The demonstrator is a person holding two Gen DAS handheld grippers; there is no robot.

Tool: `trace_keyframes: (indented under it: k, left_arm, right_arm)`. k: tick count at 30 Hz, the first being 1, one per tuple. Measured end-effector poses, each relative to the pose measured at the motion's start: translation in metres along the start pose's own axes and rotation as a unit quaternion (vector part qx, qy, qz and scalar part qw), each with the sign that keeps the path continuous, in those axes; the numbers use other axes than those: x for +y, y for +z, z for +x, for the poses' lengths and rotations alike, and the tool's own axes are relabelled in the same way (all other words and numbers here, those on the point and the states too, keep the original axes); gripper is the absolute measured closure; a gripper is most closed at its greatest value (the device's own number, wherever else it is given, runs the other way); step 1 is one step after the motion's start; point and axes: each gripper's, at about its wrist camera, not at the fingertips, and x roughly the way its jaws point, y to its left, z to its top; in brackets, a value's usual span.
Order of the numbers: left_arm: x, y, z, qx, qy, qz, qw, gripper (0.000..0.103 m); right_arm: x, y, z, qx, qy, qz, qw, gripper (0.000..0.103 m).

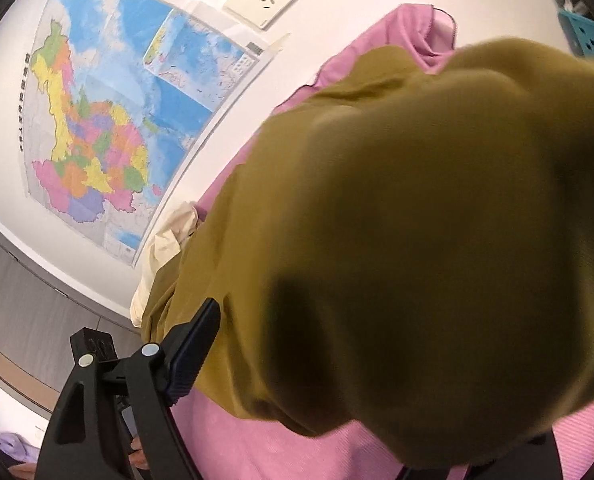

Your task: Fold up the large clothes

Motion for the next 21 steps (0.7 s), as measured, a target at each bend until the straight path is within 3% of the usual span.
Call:
trace_keyframes:
  k: [5,11,14,17,20,21]
  left_arm:
    - [0.017,0.005,-0.012,-0.002,-0.045,-0.046,0.9979,0.019]
    - [0.026,0.010,-0.001,0.011,-0.015,-0.054,0.9984,0.017]
    - [0.029,0.012,0.008,0.026,0.001,-0.062,0.9977,0.017]
    - [0.022,0.012,0.009,0.024,0.022,-0.044,0.9985,0.017]
    - [0.021,0.011,0.013,0.030,0.030,-0.041,0.9983,0.013]
    - [0.022,0.012,0.015,0.034,0.030,-0.044,0.9980,0.011]
  right_arm:
    - [-0.004,0.007,0.010,-0.005,-0.015,0.020,1.000,0.030]
    - [-0.004,0.013,0.014,-0.015,-0.018,0.019,1.000,0.034]
    - [0.001,0.013,0.017,0.004,-0.051,0.001,0.999,0.034]
    - [0.014,0.009,0.001,0.020,-0.066,-0.037,0.997,0.032]
    - [0.016,0.006,-0.012,0.026,-0.042,-0.046,0.998,0.013]
    - [0.014,0.005,-0.011,0.029,-0.042,-0.042,0.998,0.012]
